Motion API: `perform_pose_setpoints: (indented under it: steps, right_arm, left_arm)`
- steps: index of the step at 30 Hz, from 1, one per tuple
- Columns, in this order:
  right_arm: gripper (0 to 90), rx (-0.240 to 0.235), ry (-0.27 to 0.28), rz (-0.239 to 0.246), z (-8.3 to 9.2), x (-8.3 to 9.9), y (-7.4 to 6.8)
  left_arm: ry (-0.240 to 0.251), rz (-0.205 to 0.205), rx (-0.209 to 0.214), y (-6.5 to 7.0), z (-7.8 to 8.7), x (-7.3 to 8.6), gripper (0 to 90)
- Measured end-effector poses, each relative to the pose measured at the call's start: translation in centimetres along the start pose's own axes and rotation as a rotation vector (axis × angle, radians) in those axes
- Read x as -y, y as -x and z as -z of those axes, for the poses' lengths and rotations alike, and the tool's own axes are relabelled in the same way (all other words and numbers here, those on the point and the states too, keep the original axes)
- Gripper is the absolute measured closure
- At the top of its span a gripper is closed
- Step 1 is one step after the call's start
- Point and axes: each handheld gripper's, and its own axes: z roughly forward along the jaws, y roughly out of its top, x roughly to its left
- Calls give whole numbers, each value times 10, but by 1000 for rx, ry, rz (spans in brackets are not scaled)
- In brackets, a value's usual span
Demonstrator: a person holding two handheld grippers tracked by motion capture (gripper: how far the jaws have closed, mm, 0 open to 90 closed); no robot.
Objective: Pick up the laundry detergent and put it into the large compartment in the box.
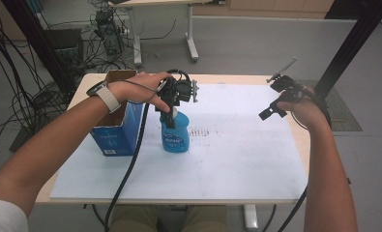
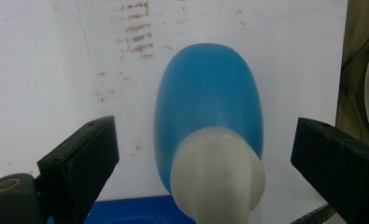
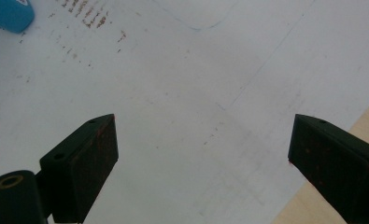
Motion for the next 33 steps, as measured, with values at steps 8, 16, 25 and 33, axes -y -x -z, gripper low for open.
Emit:
perform_pose_setpoints:
  steps: [8, 16, 25, 33]
  right_arm:
    - [83, -4, -2, -2, -3, 2, 1]
    - [83, -4, 0, -3, -3, 2, 1]
    - [83, -4, 1, -2, -3, 2, 0]
    - [83, -6, 0, -4, -4, 1, 1]
  left_arm:
    - [-12, -1, -3, 1, -12, -2, 85]
    - [-27, -3, -17, 4, -21, -3, 88]
    - [-35, -13, -34, 7, -30, -6, 117]
    - [-24, -15, -30, 6, -33, -5, 135]
